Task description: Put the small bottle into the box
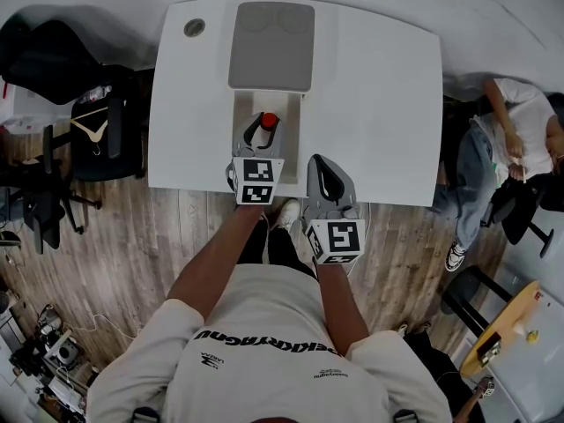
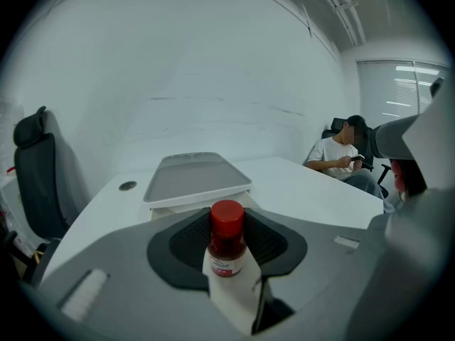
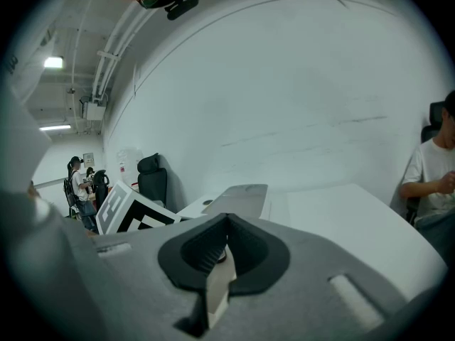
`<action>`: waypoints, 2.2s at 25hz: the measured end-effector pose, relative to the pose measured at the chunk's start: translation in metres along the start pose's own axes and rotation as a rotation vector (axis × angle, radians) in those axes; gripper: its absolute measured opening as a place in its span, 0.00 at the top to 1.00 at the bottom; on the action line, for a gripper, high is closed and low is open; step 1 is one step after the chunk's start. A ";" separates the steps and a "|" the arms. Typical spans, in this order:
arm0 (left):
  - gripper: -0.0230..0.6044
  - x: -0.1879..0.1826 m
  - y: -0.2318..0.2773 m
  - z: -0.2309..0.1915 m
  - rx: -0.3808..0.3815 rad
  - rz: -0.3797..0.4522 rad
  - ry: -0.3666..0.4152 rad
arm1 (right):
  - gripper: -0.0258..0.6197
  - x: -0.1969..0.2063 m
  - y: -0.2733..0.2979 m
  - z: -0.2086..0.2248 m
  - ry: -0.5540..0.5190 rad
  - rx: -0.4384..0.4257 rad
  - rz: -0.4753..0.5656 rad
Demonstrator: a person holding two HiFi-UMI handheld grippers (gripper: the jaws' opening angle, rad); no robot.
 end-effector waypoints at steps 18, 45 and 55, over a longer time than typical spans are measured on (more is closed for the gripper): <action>0.72 0.006 -0.008 0.005 0.015 -0.012 -0.011 | 0.96 -0.005 -0.010 -0.008 -0.005 0.000 0.015; 0.73 -0.015 -0.036 0.005 0.012 0.063 -0.020 | 0.96 -0.013 -0.027 -0.023 -0.024 0.006 0.040; 0.79 -0.027 -0.057 0.009 0.006 0.107 -0.017 | 0.96 -0.022 -0.037 -0.027 -0.038 -0.001 0.061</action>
Point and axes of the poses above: the fingertips, and each gripper's own axes: y forward along the fingers, z to its right, x out of its underside, the point moved 2 cm from there along -y, backward along the fingers, and after that the axes turned 1 degree about x, right-handed, at the moved point
